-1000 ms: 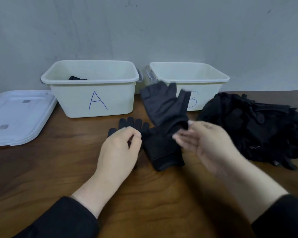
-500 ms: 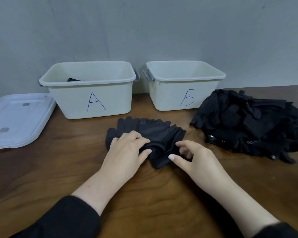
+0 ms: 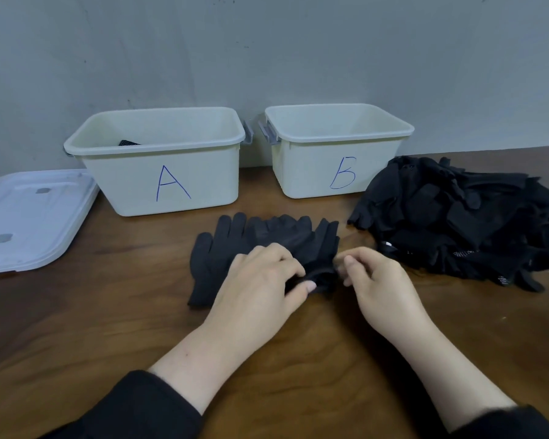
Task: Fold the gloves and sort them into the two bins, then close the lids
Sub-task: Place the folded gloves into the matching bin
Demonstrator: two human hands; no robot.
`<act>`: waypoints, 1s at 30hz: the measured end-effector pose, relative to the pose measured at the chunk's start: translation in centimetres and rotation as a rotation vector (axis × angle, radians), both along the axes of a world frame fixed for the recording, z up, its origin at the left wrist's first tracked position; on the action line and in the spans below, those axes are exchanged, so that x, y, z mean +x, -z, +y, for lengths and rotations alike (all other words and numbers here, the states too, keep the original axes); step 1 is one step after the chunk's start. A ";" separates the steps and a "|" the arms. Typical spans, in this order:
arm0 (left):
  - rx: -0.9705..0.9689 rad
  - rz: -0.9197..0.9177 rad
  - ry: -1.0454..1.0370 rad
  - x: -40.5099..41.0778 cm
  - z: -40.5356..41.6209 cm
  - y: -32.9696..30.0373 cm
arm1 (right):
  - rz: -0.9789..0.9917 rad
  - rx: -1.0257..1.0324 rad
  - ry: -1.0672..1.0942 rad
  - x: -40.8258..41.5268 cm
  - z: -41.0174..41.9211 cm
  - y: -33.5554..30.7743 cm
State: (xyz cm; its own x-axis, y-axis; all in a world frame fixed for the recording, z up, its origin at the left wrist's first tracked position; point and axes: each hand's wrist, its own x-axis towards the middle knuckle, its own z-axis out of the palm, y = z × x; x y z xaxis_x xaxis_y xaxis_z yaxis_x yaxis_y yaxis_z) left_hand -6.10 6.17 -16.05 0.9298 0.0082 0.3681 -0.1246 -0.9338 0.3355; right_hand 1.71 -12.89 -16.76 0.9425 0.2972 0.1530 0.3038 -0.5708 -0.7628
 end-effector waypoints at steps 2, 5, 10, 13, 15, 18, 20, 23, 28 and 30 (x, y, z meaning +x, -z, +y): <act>0.013 0.093 0.053 -0.2 0.3 0.4 | 0.044 0.037 0.009 0.1 0.1 -0.3; 0.015 0.123 0.115 -0.3 0.8 0.5 | 0.089 -0.032 -0.019 0.6 0.9 -0.5; -0.039 -0.047 0.103 -0.1 2.7 -0.4 | 0.091 -0.106 -0.003 1.4 2.9 -0.7; -0.072 -0.040 -0.051 0.2 6.2 0.0 | 0.099 -0.054 -0.006 2.0 3.7 -0.3; -0.043 0.169 -0.115 0.3 7.6 0.6 | 0.076 0.042 0.006 2.7 3.9 0.0; 0.081 0.368 -0.167 0.6 7.9 1.3 | 0.056 0.241 0.063 3.9 4.2 -0.5; 0.097 0.411 -0.229 0.8 7.7 1.3 | 0.053 0.318 0.097 4.6 4.4 -1.0; 0.135 0.439 -0.297 0.7 7.2 1.2 | 0.066 0.161 0.119 5.4 4.5 -0.6; 0.053 0.351 -0.330 0.8 7.3 1.1 | -0.262 -0.083 0.152 4.6 4.8 -0.3; -0.093 0.183 -0.401 1.0 8.5 0.8 | -0.471 -0.043 0.090 3.6 5.0 -1.0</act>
State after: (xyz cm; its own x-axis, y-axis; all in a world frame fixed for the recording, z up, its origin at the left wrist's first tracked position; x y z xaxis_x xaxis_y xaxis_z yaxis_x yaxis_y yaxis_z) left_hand -5.09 14.68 -16.81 0.8961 0.4065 0.1784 0.3102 -0.8608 0.4036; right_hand 5.26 -7.92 -15.78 0.7959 0.2334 0.5586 0.5586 -0.6387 -0.5291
